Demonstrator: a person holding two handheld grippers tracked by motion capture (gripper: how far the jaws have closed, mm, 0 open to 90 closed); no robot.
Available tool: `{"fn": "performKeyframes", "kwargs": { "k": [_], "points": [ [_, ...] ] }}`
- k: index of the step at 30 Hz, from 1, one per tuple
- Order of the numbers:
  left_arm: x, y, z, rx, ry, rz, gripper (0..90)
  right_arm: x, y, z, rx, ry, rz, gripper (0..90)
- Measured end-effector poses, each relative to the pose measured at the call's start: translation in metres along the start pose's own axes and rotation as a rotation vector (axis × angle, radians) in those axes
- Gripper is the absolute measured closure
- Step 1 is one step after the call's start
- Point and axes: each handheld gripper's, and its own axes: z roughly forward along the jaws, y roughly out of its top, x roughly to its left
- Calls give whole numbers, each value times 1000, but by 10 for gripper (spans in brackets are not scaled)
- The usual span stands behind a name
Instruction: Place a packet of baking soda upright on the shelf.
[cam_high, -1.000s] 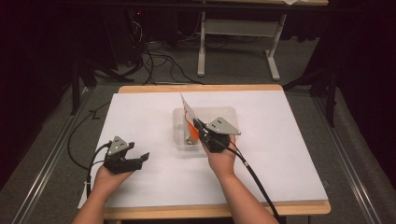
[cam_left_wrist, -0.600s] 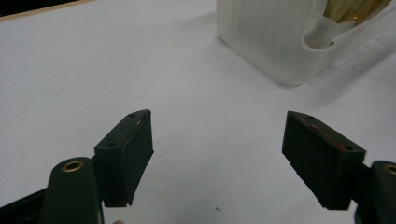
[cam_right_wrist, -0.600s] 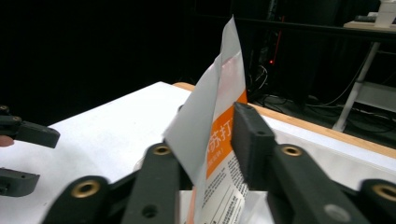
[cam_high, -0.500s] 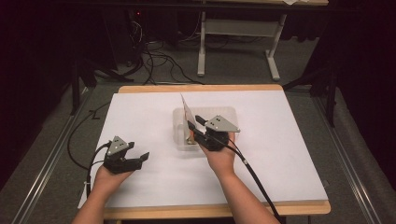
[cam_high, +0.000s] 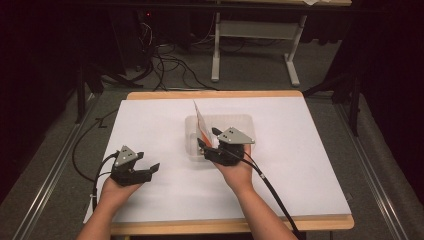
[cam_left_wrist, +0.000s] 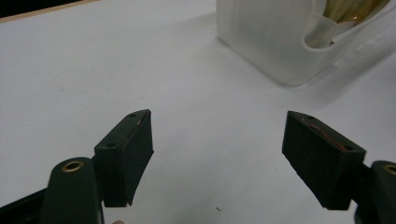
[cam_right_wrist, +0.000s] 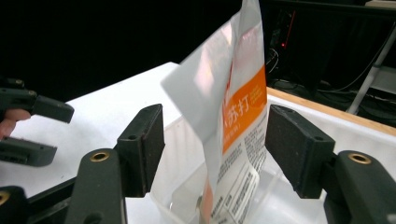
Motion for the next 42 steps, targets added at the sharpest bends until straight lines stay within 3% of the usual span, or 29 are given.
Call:
{"fn": "performKeyframes", "kwargs": {
  "k": [9, 17, 26, 33, 35, 38, 42],
  "points": [
    [0, 0, 2, 7, 2, 10, 250, -4, -11, -25, 26, 2, 9, 352],
    [0, -1, 2, 11, 5, 13, 250, -21, -21, -65, 42, -12, 7, 348],
    [-1, -2, 1, 15, 6, 14, 249, -66, -38, -132, 58, -152, -1, 348],
    [-2, -2, 2, 21, 7, 22, 248, -109, -71, -190, 75, -296, 64, 344],
    [-3, -2, 3, 23, 6, 20, 248, -123, -88, -206, 102, -336, 110, 345],
    [-5, -2, 4, 25, 5, 21, 249, -129, -92, -209, 108, -356, 127, 347],
    [-6, -2, 3, 29, 3, 35, 248, -132, -99, -196, 140, -335, 154, 349]
  ]
}}
